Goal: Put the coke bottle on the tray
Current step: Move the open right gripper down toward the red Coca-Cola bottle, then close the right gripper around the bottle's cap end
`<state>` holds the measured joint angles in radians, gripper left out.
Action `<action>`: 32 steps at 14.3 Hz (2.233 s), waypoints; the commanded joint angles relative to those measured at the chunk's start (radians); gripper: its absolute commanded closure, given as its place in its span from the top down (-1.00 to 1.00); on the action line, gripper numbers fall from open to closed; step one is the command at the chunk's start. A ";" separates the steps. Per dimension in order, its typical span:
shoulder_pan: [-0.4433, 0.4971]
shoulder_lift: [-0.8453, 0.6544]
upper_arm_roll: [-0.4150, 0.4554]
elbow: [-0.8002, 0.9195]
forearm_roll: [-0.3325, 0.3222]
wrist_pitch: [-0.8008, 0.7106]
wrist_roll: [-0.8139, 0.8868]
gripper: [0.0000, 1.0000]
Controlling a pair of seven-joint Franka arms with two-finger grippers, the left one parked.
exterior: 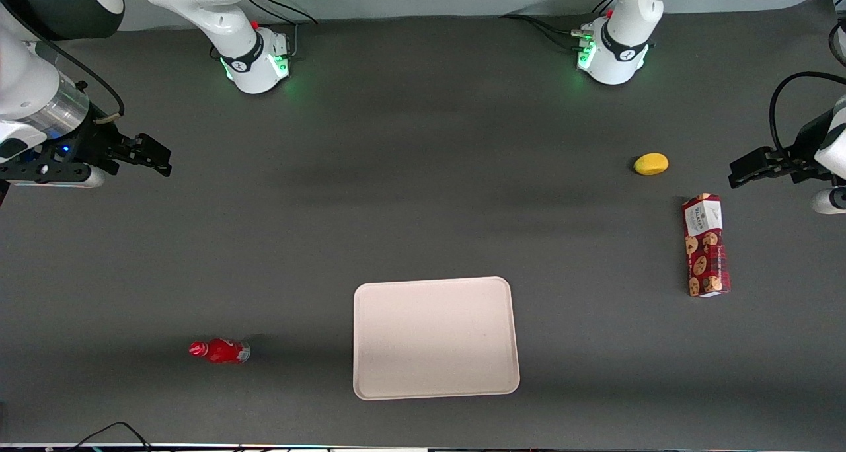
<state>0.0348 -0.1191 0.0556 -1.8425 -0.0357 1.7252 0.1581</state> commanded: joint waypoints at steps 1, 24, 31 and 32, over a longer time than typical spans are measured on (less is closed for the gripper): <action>0.005 0.007 0.003 0.025 -0.004 -0.039 0.024 1.00; -0.001 0.834 -0.030 0.554 -0.007 0.562 -0.270 1.00; -0.001 0.859 -0.030 0.551 -0.007 0.568 -0.272 -0.24; 0.002 0.859 -0.030 0.551 -0.007 0.568 -0.272 -0.49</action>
<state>0.0322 0.7217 0.0276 -1.3209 -0.0434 2.2937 -0.0917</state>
